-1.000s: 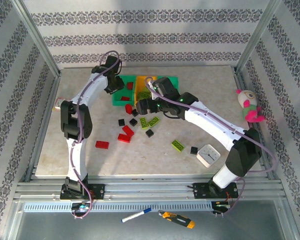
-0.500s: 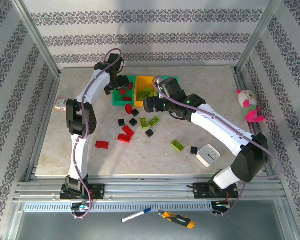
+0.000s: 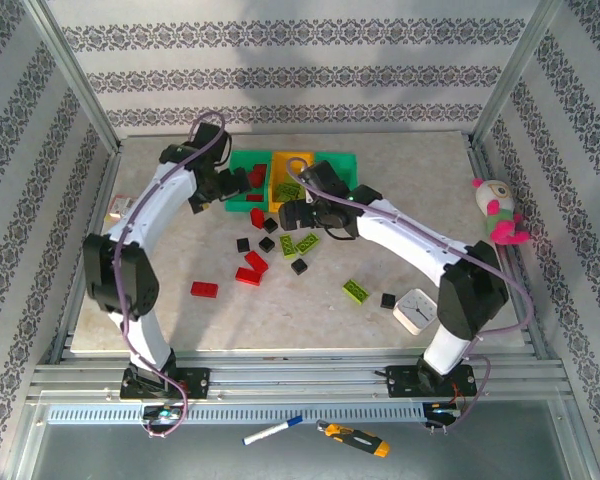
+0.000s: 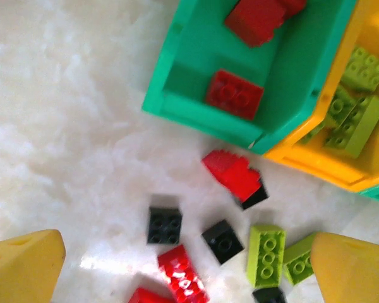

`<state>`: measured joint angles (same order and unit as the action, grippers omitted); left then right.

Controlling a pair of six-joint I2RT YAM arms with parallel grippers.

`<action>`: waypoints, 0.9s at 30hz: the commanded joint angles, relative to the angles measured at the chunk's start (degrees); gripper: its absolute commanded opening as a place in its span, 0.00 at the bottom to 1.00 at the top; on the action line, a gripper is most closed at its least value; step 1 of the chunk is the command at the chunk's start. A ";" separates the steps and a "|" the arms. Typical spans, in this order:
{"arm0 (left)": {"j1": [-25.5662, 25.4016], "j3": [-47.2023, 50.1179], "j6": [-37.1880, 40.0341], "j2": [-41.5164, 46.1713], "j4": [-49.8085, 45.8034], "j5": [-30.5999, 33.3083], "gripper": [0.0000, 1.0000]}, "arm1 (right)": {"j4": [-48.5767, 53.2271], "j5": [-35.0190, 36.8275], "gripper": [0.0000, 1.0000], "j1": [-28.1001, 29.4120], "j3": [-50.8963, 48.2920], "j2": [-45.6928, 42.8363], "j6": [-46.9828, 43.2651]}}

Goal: Sort the legos into containers by color
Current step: Place the lego in the container, then pick up the lego from the center of the table.

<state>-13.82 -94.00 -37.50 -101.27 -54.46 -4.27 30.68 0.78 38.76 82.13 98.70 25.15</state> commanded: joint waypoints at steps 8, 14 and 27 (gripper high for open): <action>-0.47 23.05 -0.61 14.84 10.02 -1.59 0.99 | 13.90 3.95 0.89 -2.56 9.07 9.90 15.47; -1.31 34.63 8.18 24.39 24.36 -7.47 0.99 | 11.14 0.17 0.86 -5.17 6.60 12.55 29.08; -4.25 44.96 23.93 34.77 37.30 -15.57 0.99 | 7.94 -5.65 0.79 -5.20 3.42 16.62 42.15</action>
<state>-17.23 -50.26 -19.25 -68.20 -22.17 -17.19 39.62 -2.70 32.88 86.72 113.69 63.18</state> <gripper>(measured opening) 0.993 0.797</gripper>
